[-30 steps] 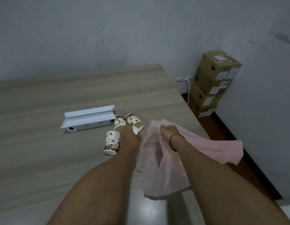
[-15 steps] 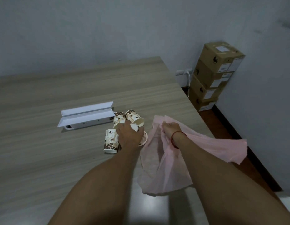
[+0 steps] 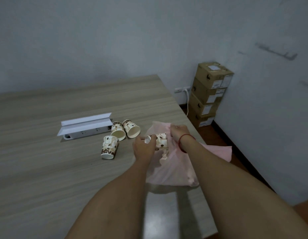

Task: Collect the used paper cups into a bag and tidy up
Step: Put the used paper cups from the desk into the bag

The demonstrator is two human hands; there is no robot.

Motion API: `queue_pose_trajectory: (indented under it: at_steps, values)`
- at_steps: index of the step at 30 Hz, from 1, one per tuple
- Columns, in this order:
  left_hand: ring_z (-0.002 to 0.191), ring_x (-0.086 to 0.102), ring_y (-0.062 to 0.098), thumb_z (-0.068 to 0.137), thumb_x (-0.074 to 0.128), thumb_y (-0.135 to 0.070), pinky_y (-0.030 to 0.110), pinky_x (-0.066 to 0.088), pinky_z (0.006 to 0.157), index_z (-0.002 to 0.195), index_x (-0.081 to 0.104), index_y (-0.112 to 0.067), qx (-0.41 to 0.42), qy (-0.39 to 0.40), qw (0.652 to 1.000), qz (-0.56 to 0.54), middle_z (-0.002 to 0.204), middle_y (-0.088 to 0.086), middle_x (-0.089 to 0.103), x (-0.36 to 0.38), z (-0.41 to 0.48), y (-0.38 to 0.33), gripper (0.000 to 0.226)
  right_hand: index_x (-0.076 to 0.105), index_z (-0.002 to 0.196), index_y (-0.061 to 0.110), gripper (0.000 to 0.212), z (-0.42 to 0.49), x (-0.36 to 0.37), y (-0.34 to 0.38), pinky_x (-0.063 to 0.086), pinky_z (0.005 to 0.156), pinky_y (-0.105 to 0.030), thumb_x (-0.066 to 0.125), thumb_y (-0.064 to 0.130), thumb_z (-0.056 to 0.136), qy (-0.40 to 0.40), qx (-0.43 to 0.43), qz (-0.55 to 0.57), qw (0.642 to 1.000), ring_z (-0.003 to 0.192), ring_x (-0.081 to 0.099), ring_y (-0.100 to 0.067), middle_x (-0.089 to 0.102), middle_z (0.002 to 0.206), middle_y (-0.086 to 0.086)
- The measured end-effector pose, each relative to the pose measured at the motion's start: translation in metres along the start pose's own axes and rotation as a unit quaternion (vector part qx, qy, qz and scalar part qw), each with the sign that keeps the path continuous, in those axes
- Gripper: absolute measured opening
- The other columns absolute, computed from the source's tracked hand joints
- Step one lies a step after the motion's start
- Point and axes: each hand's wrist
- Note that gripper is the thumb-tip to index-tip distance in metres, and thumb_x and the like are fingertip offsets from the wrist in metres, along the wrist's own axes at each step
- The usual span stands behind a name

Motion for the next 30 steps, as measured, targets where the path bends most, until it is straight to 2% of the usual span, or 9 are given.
queue_pose_trajectory:
  at_steps: [4, 7, 9, 13, 17, 20, 23, 26, 30]
  values:
    - [0.1, 0.064, 0.033, 0.079, 0.07, -0.04, 0.048, 0.055, 0.088, 0.102, 0.06, -0.009, -0.055, 0.042, 0.996, -0.061, 0.108, 0.015, 0.066, 0.013, -0.021, -0.012, 0.04, 0.06, 0.103, 0.009, 0.032, -0.012, -0.017, 0.008, 0.041, 0.083, -0.034, 0.04, 0.033, 0.092, -0.009, -0.009, 0.005, 1.0, 0.09, 0.053, -0.024, 0.056, 0.096, -0.013]
    - [0.098, 0.06, 0.025, 0.094, 0.041, -0.054, 0.04, 0.047, 0.083, 0.087, 0.07, -0.011, -0.1, 0.23, 0.967, -0.036, 0.102, 0.007, 0.069, 0.016, -0.028, -0.023, 0.052, 0.062, 0.111, 0.005, 0.037, -0.014, -0.024, 0.014, 0.045, 0.093, -0.036, 0.041, 0.03, 0.093, -0.022, -0.025, 0.007, 0.999, 0.094, 0.055, -0.025, 0.058, 0.1, -0.014]
    - [0.098, 0.058, 0.026, 0.099, 0.028, -0.046, 0.038, 0.043, 0.087, 0.079, 0.075, -0.009, -0.088, 0.258, 0.962, 0.005, 0.108, 0.008, 0.071, 0.015, -0.024, -0.025, 0.063, 0.057, 0.101, 0.012, 0.026, -0.012, -0.024, 0.016, 0.044, 0.088, -0.035, 0.041, 0.029, 0.092, -0.015, -0.027, 0.014, 0.999, 0.09, 0.051, -0.021, 0.055, 0.096, -0.011]
    - [0.11, 0.061, 0.037, 0.098, 0.035, -0.028, 0.038, 0.047, 0.098, 0.103, 0.074, 0.002, -0.03, 0.128, 0.982, 0.134, 0.114, 0.023, 0.069, 0.003, 0.01, -0.013, 0.05, 0.055, 0.092, 0.014, 0.02, 0.0, -0.013, 0.013, 0.037, 0.078, -0.028, 0.042, 0.028, 0.092, -0.014, -0.027, 0.004, 1.0, 0.086, 0.049, -0.02, 0.054, 0.091, -0.009]
    - [0.109, 0.062, 0.036, 0.093, 0.045, -0.033, 0.038, 0.05, 0.096, 0.107, 0.072, -0.001, -0.038, 0.083, 0.961, 0.262, 0.114, 0.02, 0.068, -0.01, 0.048, 0.014, 0.044, 0.058, 0.097, 0.014, 0.027, 0.018, 0.016, 0.005, 0.04, 0.078, -0.034, 0.043, 0.035, 0.09, 0.01, 0.009, 0.005, 1.0, 0.088, 0.054, -0.023, 0.057, 0.093, -0.01]
    - [0.112, 0.061, 0.033, 0.089, 0.052, -0.031, 0.035, 0.051, 0.094, 0.111, 0.072, -0.008, -0.064, 0.083, 0.954, 0.282, 0.116, 0.014, 0.068, -0.011, 0.072, 0.035, 0.037, 0.064, 0.113, 0.007, 0.045, 0.038, 0.041, -0.002, 0.047, 0.087, -0.038, 0.042, 0.039, 0.09, 0.023, 0.037, -0.016, 0.999, 0.095, 0.06, -0.026, 0.059, 0.097, -0.009]
    - [0.111, 0.059, 0.031, 0.086, 0.057, -0.024, 0.038, 0.048, 0.095, 0.106, 0.069, -0.009, 0.031, 0.0, 0.959, 0.282, 0.112, 0.013, 0.064, -0.015, 0.085, 0.047, 0.028, 0.063, 0.103, 0.011, 0.039, 0.055, 0.063, -0.009, 0.046, 0.088, -0.036, 0.039, 0.039, 0.093, 0.044, 0.041, -0.06, 0.996, 0.091, 0.054, -0.022, 0.056, 0.095, -0.008]
    - [0.125, 0.042, 0.031, 0.083, 0.059, -0.022, 0.041, 0.033, 0.102, 0.125, 0.054, -0.012, 0.08, -0.111, 0.925, 0.353, 0.132, 0.013, 0.047, -0.023, 0.103, 0.044, 0.044, 0.059, 0.094, 0.011, 0.034, 0.07, 0.082, -0.013, 0.039, 0.085, -0.031, 0.037, 0.037, 0.094, 0.057, 0.046, -0.09, 0.993, 0.092, 0.051, -0.021, 0.06, 0.101, -0.016]
    - [0.138, 0.028, 0.032, 0.084, 0.064, -0.023, 0.045, 0.024, 0.111, 0.14, 0.035, -0.015, -0.03, -0.122, 0.922, 0.367, 0.149, 0.015, 0.029, -0.046, 0.132, 0.045, 0.063, 0.065, 0.114, -0.004, 0.05, 0.08, 0.099, -0.015, 0.044, 0.101, -0.038, 0.037, 0.034, 0.096, 0.056, 0.053, -0.104, 0.992, 0.117, 0.058, -0.035, 0.063, 0.125, -0.023]
Point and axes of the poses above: each hand's wrist, its own z-axis towards the middle knuckle, its own x-axis out of the palm, y = z × x
